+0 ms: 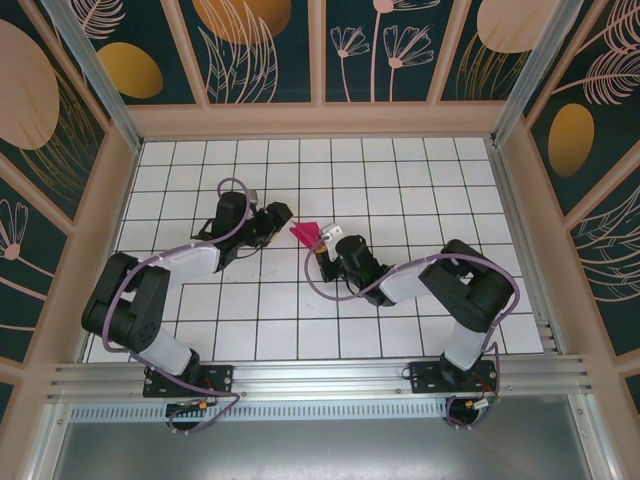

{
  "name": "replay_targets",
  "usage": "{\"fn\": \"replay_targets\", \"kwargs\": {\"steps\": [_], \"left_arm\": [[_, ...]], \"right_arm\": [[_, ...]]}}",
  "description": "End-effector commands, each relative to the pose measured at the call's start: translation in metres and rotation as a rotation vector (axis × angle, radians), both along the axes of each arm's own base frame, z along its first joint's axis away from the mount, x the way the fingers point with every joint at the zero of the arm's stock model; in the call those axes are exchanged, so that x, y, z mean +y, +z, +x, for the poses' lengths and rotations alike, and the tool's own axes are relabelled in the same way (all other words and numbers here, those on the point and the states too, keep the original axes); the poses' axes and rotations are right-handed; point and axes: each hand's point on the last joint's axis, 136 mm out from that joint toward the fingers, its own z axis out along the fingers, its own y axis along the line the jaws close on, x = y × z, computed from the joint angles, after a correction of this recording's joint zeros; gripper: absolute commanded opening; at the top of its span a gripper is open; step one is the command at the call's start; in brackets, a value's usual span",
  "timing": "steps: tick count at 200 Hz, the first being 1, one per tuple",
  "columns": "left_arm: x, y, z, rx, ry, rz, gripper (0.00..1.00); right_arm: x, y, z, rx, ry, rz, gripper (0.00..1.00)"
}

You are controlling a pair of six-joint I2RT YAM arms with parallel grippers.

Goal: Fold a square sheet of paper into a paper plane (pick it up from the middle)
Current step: Fold the wing for the fifth time at the center of the table.

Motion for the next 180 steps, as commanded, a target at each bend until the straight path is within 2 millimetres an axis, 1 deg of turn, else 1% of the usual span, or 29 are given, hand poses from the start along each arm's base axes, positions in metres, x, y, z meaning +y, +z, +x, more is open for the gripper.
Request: {"fn": "replay_targets", "kwargs": {"steps": [1, 24, 61, 87, 108, 136, 180], "left_arm": [[0.006, 0.001, -0.003, -0.038, 0.024, -0.010, 0.67], [0.005, 0.002, -0.009, -0.080, 0.001, -0.026, 0.68], [-0.001, -0.001, -0.020, -0.116, -0.060, -0.063, 0.68], [-0.006, -0.003, -0.025, -0.135, -0.097, -0.081, 0.67], [-0.010, -0.006, -0.028, -0.142, -0.121, -0.086, 0.64], [-0.013, -0.012, -0.030, -0.141, -0.134, -0.084, 0.56], [-0.020, -0.016, -0.031, -0.148, -0.168, -0.095, 0.53]], "right_arm": [[0.011, 0.013, -0.007, 0.125, 0.029, 0.144, 0.00], [0.012, 0.013, -0.003, 0.205, 0.008, 0.203, 0.00], [0.018, 0.009, 0.000, 0.286, 0.010, 0.238, 0.00], [0.024, 0.013, 0.003, 0.331, 0.015, 0.289, 0.00], [0.027, 0.007, 0.005, 0.414, 0.008, 0.327, 0.00], [0.027, 0.003, 0.005, 0.526, 0.020, 0.420, 0.00], [0.022, 0.006, 0.005, 0.617, 0.033, 0.522, 0.00]]}}
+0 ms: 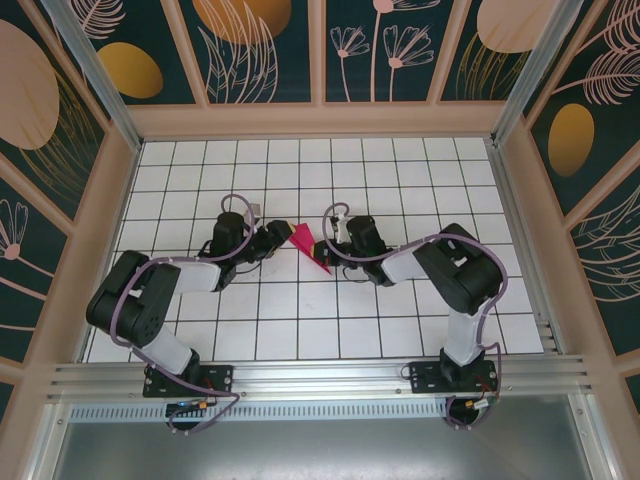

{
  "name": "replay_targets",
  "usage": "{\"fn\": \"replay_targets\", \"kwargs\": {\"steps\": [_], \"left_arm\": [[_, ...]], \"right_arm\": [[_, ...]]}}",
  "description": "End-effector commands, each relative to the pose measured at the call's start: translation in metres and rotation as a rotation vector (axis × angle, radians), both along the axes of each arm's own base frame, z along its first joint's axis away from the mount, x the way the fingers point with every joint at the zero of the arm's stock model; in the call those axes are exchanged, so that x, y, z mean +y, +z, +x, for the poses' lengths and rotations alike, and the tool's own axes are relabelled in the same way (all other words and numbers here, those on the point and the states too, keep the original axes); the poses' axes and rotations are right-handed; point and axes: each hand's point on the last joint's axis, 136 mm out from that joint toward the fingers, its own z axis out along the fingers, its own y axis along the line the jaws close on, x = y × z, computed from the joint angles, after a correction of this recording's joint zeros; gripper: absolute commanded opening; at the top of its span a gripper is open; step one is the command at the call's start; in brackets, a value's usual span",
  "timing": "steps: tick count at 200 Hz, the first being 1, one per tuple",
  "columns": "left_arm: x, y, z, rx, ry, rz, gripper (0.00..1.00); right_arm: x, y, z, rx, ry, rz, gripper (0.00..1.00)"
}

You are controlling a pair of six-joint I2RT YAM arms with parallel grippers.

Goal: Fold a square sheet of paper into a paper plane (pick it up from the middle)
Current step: Fold the wing for the fifth time at the center of the table.

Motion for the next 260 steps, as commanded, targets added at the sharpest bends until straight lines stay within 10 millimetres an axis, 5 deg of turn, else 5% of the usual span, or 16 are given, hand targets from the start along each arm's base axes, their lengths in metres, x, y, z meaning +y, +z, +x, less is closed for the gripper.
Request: {"fn": "replay_targets", "kwargs": {"steps": [1, 260], "left_arm": [[-0.008, 0.002, -0.003, -0.050, -0.050, -0.012, 0.53], [-0.029, -0.031, -0.008, -0.016, -0.149, -0.011, 0.36]], "right_arm": [[0.006, 0.010, -0.005, 0.060, 0.036, 0.111, 0.00], [0.005, -0.026, -0.001, 0.340, 0.008, 0.159, 0.00]]}}
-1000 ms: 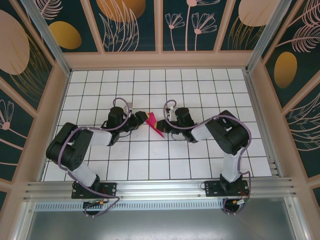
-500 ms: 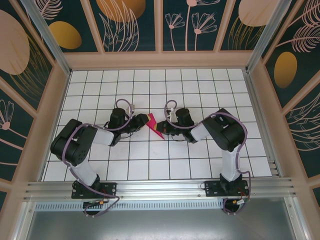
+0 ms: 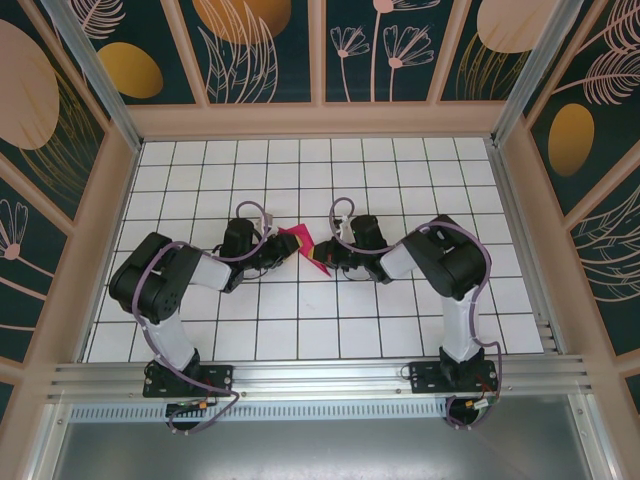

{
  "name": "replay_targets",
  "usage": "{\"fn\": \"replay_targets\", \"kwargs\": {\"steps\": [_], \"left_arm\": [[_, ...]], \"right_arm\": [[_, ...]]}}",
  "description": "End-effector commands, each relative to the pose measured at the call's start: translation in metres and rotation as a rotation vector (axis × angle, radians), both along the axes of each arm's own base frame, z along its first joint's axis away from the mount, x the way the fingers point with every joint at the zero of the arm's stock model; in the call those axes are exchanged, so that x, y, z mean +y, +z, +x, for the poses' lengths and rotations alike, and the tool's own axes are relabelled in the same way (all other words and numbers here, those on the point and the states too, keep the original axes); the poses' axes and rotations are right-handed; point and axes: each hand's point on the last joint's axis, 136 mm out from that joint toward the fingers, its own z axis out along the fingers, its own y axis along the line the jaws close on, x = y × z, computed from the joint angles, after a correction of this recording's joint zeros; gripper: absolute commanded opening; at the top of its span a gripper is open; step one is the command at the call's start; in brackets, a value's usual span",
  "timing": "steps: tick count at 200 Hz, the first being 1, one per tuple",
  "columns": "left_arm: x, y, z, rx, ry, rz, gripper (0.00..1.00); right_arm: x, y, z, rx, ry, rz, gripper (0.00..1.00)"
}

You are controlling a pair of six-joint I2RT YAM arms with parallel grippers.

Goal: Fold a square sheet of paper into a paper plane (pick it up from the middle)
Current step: Fold the wing for the fifth time at the center of the table.

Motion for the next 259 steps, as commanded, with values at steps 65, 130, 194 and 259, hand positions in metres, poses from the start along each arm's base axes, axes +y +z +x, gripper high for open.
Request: {"fn": "replay_targets", "kwargs": {"steps": [65, 130, 194, 259], "left_arm": [[-0.016, 0.006, 0.007, -0.050, -0.065, -0.026, 0.35], [-0.018, -0.006, 0.009, -0.019, -0.067, -0.010, 0.33], [-0.013, -0.021, 0.013, 0.025, -0.034, 0.037, 0.25], [-0.013, -0.029, 0.016, 0.047, -0.025, 0.058, 0.20]], "right_arm": [[-0.004, -0.020, 0.004, 0.106, -0.018, -0.032, 0.00], [-0.005, -0.026, 0.002, 0.127, -0.015, -0.046, 0.00], [-0.004, -0.021, 0.002, 0.119, -0.002, -0.050, 0.02], [-0.003, -0.012, 0.002, 0.096, 0.019, -0.057, 0.10]]}}
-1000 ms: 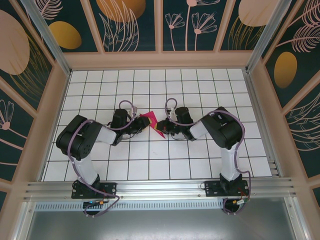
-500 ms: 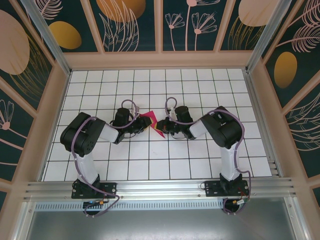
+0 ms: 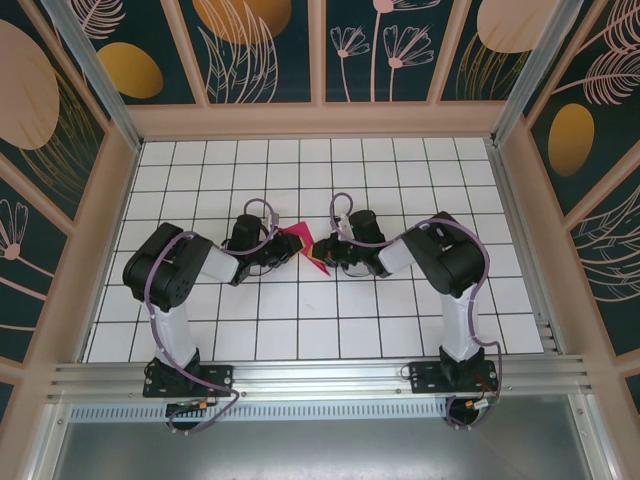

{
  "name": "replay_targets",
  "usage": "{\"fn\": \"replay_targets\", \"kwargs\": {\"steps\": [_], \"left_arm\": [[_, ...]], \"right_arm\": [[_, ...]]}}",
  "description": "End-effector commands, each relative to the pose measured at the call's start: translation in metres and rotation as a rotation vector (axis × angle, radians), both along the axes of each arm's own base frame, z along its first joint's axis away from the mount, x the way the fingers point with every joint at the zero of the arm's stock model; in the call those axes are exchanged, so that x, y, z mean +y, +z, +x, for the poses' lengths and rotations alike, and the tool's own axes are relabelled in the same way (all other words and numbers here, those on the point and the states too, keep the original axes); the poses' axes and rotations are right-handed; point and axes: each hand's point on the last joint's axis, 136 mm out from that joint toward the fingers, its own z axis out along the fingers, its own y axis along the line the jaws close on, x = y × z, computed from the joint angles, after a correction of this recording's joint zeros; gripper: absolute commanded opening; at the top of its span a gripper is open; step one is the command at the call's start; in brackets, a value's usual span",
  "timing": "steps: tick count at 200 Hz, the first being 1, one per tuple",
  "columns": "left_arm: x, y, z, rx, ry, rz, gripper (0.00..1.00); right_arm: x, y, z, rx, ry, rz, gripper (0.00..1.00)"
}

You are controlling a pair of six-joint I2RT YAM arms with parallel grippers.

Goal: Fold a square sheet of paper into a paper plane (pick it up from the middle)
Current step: Fold the wing for the fifth time at the center of the table.

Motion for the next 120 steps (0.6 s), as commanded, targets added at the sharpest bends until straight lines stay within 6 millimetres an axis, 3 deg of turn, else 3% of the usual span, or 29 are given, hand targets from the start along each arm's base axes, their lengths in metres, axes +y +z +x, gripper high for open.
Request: {"fn": "replay_targets", "kwargs": {"steps": [1, 32, 120], "left_arm": [[-0.002, -0.008, 0.004, 0.000, -0.003, 0.030, 0.20], [-0.001, -0.010, 0.004, 0.008, -0.002, 0.038, 0.20], [-0.002, -0.015, 0.005, 0.021, -0.008, 0.049, 0.19]], "right_arm": [[-0.006, -0.008, -0.001, 0.016, 0.000, -0.051, 0.10], [-0.004, 0.005, -0.002, -0.005, 0.012, -0.041, 0.12], [-0.019, 0.007, -0.003, -0.081, 0.007, -0.165, 0.25]]}}
